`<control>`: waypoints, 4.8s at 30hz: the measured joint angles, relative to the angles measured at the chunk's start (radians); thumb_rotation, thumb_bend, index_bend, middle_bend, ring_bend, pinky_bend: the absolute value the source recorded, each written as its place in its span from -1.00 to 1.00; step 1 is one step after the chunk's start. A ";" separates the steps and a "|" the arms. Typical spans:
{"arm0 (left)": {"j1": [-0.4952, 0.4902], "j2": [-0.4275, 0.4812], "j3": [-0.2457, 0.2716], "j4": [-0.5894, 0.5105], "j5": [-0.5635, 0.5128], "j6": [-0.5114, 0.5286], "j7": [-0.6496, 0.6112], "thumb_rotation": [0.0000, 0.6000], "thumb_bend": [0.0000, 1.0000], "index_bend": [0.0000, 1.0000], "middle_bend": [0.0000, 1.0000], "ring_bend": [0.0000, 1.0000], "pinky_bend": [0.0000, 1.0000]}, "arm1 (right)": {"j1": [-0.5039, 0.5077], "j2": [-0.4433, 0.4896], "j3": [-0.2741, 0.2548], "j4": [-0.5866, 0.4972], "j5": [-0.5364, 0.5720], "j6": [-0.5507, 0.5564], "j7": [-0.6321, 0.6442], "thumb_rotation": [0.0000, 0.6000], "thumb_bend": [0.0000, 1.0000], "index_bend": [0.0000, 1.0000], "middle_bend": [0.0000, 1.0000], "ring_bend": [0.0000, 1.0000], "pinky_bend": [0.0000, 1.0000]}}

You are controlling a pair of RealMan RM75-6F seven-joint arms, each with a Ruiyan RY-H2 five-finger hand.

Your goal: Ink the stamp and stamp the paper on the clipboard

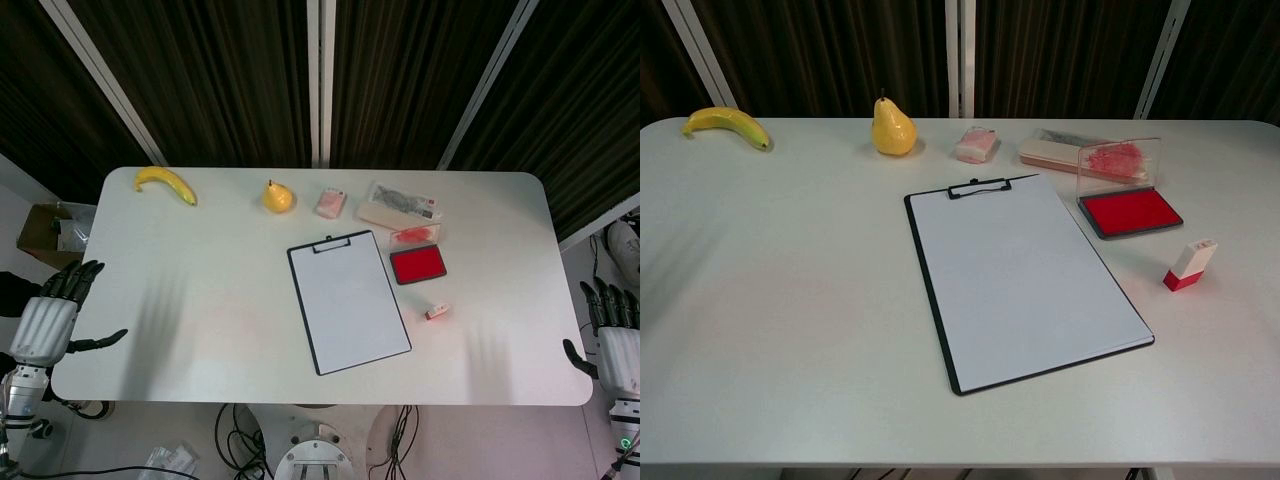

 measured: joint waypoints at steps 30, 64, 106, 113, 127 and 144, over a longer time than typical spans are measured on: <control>0.005 0.009 0.010 -0.022 0.000 -0.009 0.007 -0.32 -0.92 -0.83 -0.81 -0.85 -0.64 | 0.018 0.021 -0.015 -0.002 -0.024 -0.051 0.033 1.00 -0.59 -1.00 -0.88 0.33 0.84; -0.018 -0.030 0.018 0.033 -0.004 -0.053 -0.020 -0.31 -0.92 -0.83 -0.81 -0.85 -0.64 | 0.377 -0.273 0.008 0.186 -0.032 -0.456 -0.251 1.00 -0.48 -0.45 -0.43 0.51 0.95; -0.022 -0.050 0.022 0.067 -0.002 -0.052 -0.062 -0.31 -0.91 -0.83 -0.80 -0.85 -0.64 | 0.407 -0.428 -0.042 0.372 -0.044 -0.405 -0.130 1.00 -0.45 -0.06 -0.08 0.51 0.95; -0.024 -0.051 0.022 0.069 -0.003 -0.055 -0.063 -0.30 -0.91 -0.83 -0.80 -0.85 -0.63 | 0.410 -0.430 -0.042 0.372 -0.039 -0.407 -0.138 1.00 -0.42 -0.01 -0.04 0.51 0.95; -0.026 -0.046 0.021 0.065 -0.009 -0.062 -0.066 -0.31 -0.91 -0.83 -0.80 -0.85 -0.64 | 0.417 -0.436 -0.040 0.380 -0.031 -0.408 -0.144 1.00 -0.35 0.09 0.03 0.51 0.95; -0.028 -0.048 0.023 0.071 -0.012 -0.069 -0.074 -0.30 -0.91 -0.83 -0.80 -0.85 -0.63 | 0.473 -0.354 0.039 0.327 0.020 -0.446 -0.111 1.00 -0.26 0.15 0.06 0.51 0.95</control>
